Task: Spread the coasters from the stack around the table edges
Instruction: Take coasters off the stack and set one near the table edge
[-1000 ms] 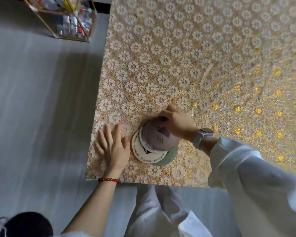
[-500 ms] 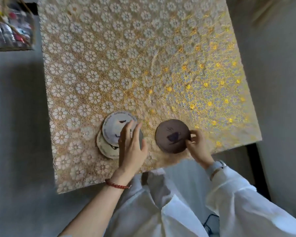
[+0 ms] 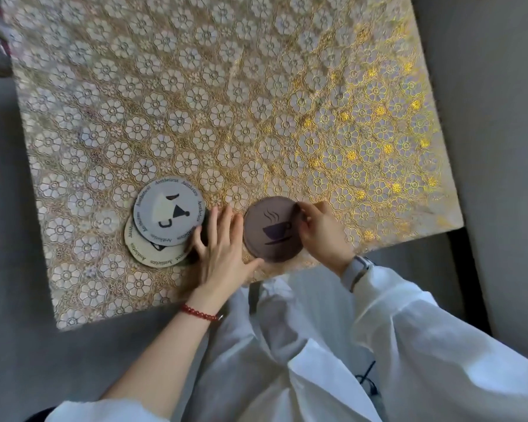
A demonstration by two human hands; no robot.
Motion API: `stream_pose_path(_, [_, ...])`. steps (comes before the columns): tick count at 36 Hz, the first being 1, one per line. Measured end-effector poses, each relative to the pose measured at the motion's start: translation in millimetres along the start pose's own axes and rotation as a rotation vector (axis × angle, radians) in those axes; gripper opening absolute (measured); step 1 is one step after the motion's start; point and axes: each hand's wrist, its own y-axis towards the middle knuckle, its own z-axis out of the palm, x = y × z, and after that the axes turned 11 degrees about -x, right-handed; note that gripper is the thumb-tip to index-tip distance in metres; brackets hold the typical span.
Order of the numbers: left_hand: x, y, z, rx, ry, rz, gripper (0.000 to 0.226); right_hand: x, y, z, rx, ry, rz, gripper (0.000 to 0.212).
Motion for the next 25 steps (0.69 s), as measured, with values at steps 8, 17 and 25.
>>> stream_pose_path(8, [3.3, -6.2, 0.2, -0.011, 0.027, 0.006, 0.093, -3.9, -3.7, -1.6, 0.062, 0.034, -0.041, 0.042])
stream_pose_path(17, [4.8, -6.3, -2.2, 0.016, 0.030, 0.002, 0.092, -6.1, -6.2, -3.6, 0.073, 0.033, -0.067, 0.044])
stream_pose_path(25, [3.7, -7.7, -1.7, 0.033, 0.040, 0.003, 0.095, -4.1, -8.4, -5.6, 0.100, 0.041, -0.065, 0.044])
